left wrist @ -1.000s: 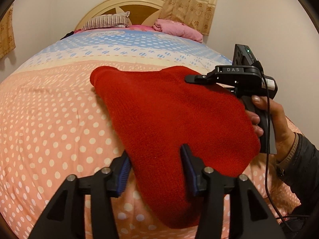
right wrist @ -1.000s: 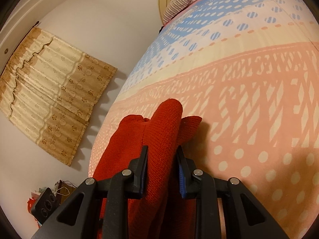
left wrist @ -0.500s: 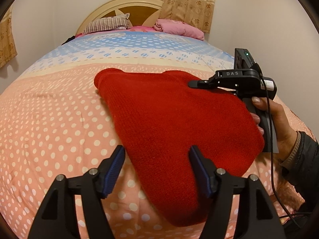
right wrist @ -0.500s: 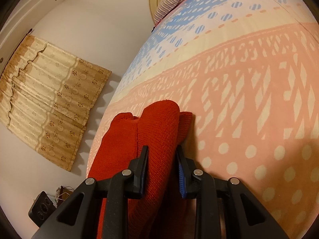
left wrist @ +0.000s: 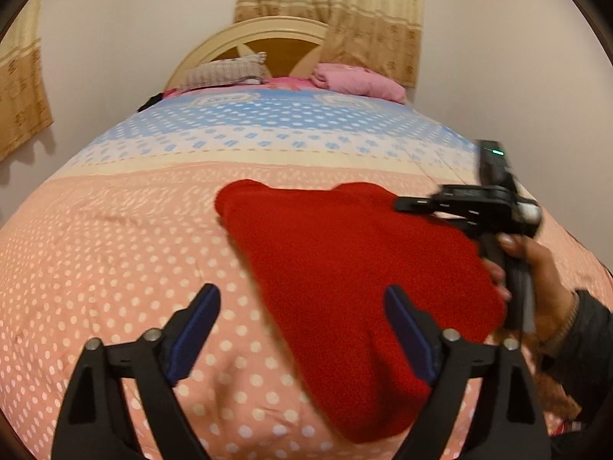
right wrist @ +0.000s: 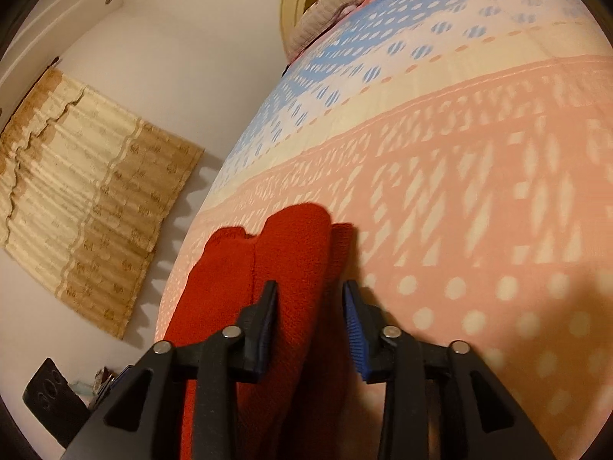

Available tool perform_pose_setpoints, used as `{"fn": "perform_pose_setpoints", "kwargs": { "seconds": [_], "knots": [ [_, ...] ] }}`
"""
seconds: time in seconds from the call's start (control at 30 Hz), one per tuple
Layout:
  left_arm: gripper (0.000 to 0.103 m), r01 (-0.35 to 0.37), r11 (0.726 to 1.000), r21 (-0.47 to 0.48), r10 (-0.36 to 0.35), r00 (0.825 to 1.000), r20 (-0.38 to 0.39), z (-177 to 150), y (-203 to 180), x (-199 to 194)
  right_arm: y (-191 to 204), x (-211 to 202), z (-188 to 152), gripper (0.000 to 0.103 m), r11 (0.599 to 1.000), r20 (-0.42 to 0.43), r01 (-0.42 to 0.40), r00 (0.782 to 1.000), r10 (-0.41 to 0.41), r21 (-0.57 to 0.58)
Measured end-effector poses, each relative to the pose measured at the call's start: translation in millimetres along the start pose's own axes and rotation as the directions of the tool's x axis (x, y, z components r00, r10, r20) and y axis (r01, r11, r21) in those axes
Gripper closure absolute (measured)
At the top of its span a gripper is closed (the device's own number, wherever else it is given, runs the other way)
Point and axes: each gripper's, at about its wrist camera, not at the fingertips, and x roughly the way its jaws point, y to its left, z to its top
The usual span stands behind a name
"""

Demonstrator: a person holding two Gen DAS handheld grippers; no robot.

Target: Fold small clothes

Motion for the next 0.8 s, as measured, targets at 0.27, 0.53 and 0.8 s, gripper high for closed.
{"fn": "perform_pose_setpoints", "kwargs": {
  "seconds": [0.27, 0.53, 0.8],
  "knots": [
    [0.012, -0.028, 0.996, -0.088, 0.028, 1.000, 0.005, 3, 18, 27, 60, -53, -27, 0.053, 0.977, 0.124, 0.007, 0.992, 0.020, -0.213],
    [0.006, -0.115, 0.992, -0.046, 0.114, 0.993, -0.024, -11, 18, 43, 94, -31, -70, 0.053, 0.926, -0.024, 0.046, 0.998, -0.059, -0.375],
    [0.000, -0.112, 0.991, -0.077, 0.112, 0.994, -0.010, -27, 14, 48, 72, -31, -93, 0.052, 0.918, 0.004, 0.114, 0.993, -0.121, -0.380]
  ]
}}
